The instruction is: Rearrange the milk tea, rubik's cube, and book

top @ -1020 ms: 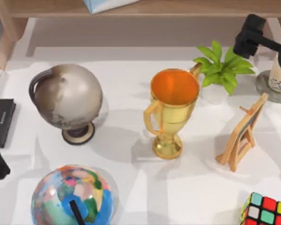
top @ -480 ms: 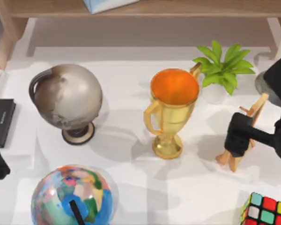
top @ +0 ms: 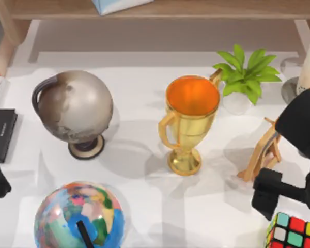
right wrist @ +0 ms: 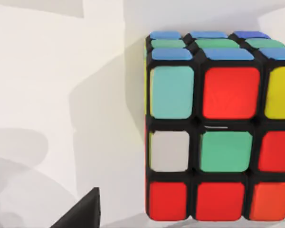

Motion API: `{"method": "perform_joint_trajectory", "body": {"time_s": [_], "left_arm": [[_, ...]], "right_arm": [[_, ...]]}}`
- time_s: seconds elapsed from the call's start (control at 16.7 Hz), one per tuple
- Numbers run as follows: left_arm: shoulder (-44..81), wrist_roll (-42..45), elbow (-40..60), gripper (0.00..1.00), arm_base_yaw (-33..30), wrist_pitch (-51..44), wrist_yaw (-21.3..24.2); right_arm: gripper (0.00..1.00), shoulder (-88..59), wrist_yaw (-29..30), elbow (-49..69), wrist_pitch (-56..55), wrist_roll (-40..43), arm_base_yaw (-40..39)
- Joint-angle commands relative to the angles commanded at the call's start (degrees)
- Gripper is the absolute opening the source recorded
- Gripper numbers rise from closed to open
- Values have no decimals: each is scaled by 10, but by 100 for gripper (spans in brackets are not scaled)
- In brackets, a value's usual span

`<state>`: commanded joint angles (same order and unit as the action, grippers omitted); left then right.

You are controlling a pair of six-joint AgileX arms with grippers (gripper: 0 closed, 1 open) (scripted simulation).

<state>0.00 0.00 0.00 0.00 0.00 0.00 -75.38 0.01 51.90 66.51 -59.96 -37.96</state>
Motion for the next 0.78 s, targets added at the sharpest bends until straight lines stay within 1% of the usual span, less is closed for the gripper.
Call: {"method": "perform_joint_trajectory", "body": {"time_s": [0.24,0.78], "left_arm": [[0,0,0,100,0,0,0],[0,0,0,100,0,0,0]], "right_arm": [[100,-3,0,-7,-10,2,2],[100,-44,0,-107,-151,-2,-2]]}}
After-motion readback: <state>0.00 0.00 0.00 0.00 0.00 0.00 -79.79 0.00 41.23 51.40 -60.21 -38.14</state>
